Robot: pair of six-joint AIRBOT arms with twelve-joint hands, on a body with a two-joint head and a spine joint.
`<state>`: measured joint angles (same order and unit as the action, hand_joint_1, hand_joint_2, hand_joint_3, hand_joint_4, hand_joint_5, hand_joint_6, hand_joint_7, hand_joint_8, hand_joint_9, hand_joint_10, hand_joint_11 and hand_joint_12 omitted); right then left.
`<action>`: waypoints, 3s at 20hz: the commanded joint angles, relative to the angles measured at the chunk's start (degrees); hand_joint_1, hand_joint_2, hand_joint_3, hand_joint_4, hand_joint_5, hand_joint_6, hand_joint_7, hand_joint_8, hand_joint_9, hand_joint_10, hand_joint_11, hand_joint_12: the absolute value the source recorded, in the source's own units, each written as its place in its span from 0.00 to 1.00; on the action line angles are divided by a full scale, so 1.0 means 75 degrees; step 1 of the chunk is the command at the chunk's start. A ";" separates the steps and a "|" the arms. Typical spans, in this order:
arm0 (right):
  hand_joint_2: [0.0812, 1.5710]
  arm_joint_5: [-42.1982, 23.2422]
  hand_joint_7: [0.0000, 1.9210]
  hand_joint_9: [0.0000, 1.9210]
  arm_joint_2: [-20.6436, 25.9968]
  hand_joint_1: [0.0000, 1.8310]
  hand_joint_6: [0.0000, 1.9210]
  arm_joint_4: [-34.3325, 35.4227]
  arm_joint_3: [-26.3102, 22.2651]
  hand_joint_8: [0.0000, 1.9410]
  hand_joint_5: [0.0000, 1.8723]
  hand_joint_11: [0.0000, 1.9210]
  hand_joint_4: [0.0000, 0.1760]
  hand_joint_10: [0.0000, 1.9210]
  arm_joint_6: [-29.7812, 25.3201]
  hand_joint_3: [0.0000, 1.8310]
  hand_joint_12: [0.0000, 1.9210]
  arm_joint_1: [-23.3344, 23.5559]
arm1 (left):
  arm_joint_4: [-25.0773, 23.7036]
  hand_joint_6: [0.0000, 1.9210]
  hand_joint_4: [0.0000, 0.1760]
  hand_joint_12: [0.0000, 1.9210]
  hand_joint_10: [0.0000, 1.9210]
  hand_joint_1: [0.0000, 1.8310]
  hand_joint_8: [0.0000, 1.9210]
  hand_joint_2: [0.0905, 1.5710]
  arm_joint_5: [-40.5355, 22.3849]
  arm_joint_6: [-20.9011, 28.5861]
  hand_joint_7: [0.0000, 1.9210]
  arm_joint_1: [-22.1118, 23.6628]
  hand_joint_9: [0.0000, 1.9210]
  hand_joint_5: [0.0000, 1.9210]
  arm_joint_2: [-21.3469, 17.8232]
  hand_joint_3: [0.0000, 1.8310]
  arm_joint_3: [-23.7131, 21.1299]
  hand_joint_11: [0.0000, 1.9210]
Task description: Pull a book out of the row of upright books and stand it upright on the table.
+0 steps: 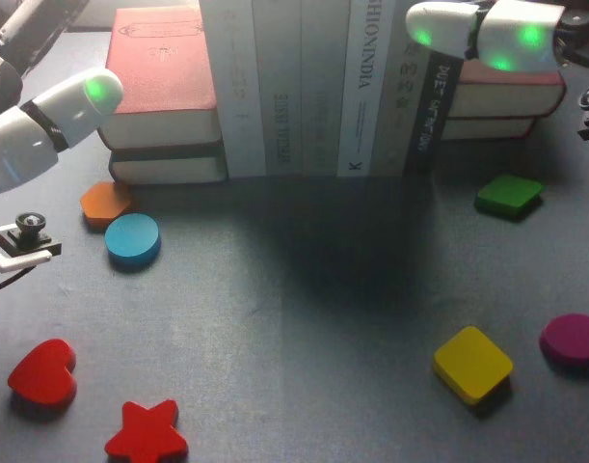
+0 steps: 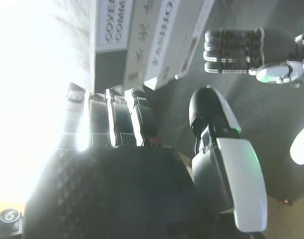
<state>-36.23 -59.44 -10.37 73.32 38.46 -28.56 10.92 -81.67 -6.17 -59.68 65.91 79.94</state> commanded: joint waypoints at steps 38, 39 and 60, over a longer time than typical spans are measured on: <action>0.73 -0.2411 0.00 0.00 0.1665 0.54 0.00 -0.2241 -0.1756 0.00 0.00 0.00 0.68 0.00 -0.1126 0.00 0.00 -0.0621 | 0.0475 0.00 0.58 0.00 0.00 0.15 0.00 0.85 -0.1162 0.0088 0.00 -0.0288 0.00 0.01 0.0026 0.00 -0.0047 0.00; 0.72 -0.2049 0.00 0.00 0.1666 0.57 0.00 -0.2687 -0.1758 0.00 0.00 0.00 0.59 0.00 -0.1236 0.00 0.00 -0.0274 | 0.0494 0.00 0.57 0.00 0.00 0.15 0.00 0.85 -0.1175 0.0090 0.00 -0.0315 0.00 0.01 0.0026 0.00 -0.0048 0.00; 0.61 0.1354 0.00 0.00 0.1175 0.67 0.00 -1.4419 -0.2304 0.00 0.00 0.00 0.18 0.00 -0.7497 0.00 0.00 0.3746 | 0.0556 0.00 0.48 0.00 0.00 0.19 0.00 0.85 -0.1152 0.0090 0.00 -0.0399 0.00 0.00 0.0053 0.00 -0.0036 0.00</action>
<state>-29.50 -51.13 -120.68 56.05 -18.02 -1.21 14.37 -83.15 -5.93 -63.05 66.22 79.50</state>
